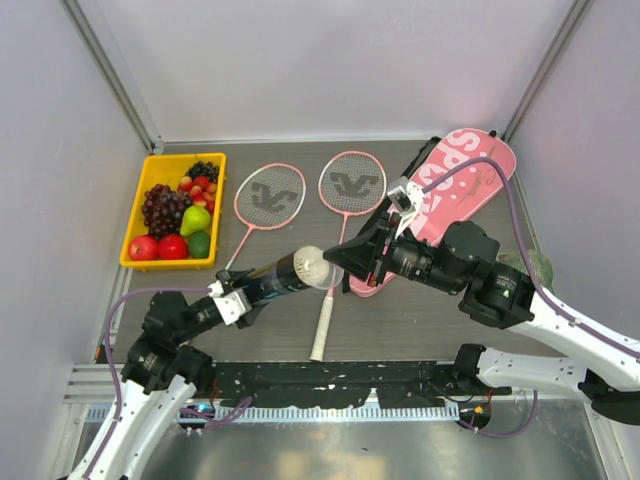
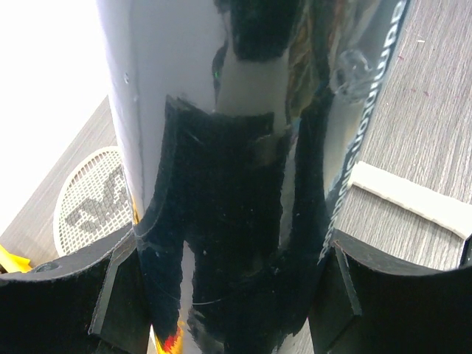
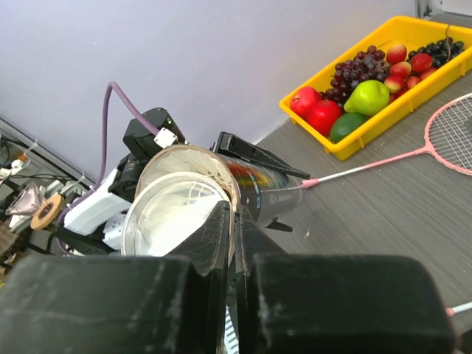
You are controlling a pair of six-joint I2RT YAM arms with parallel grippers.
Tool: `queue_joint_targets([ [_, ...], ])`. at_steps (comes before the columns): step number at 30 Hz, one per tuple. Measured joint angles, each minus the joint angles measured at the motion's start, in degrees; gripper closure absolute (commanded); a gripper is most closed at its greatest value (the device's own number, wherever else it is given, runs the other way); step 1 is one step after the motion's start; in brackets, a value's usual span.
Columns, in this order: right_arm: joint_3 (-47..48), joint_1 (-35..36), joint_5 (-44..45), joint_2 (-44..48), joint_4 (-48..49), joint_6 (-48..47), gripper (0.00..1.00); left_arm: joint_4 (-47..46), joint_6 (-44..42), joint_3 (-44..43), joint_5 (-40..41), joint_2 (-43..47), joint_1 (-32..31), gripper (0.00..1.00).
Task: Pack up the badminton gear
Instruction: Close the lid on the shuttle tube.
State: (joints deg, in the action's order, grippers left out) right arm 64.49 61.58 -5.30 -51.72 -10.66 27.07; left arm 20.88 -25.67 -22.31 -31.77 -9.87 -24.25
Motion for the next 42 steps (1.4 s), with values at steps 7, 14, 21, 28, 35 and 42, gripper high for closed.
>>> queue_joint_targets([
  [7, -1.7, 0.2, 1.1, 1.8, 6.5, -0.2, 0.94, -0.7, 1.1, 0.0, 0.0, -0.3, 0.0, 1.0],
  [14, -1.7, 0.4, 2.4, 1.7, 12.1, -3.3, 0.95, -0.9, 1.9, 0.0, 0.0, -0.6, 0.0, 1.0],
  [21, -4.3, 1.9, 4.5, 0.9, 17.5, -6.5, 0.94, -0.9, 3.3, 0.0, 0.0, -1.2, 0.0, 1.0],
  [28, -5.0, 2.9, 7.4, -1.0, 18.8, -9.4, 0.94, -1.0, 4.3, 0.0, 0.0, -1.2, 0.0, 1.0],
  [35, -5.1, 3.5, 9.2, -1.5, 18.8, -11.2, 0.95, -1.0, 4.3, 0.0, 0.0, -1.2, 0.0, 1.0],
  [42, -6.4, 4.1, 10.7, -1.5, 18.8, -12.3, 0.94, -1.3, 4.4, 0.0, -0.2, -1.2, 0.0, 1.0],
])
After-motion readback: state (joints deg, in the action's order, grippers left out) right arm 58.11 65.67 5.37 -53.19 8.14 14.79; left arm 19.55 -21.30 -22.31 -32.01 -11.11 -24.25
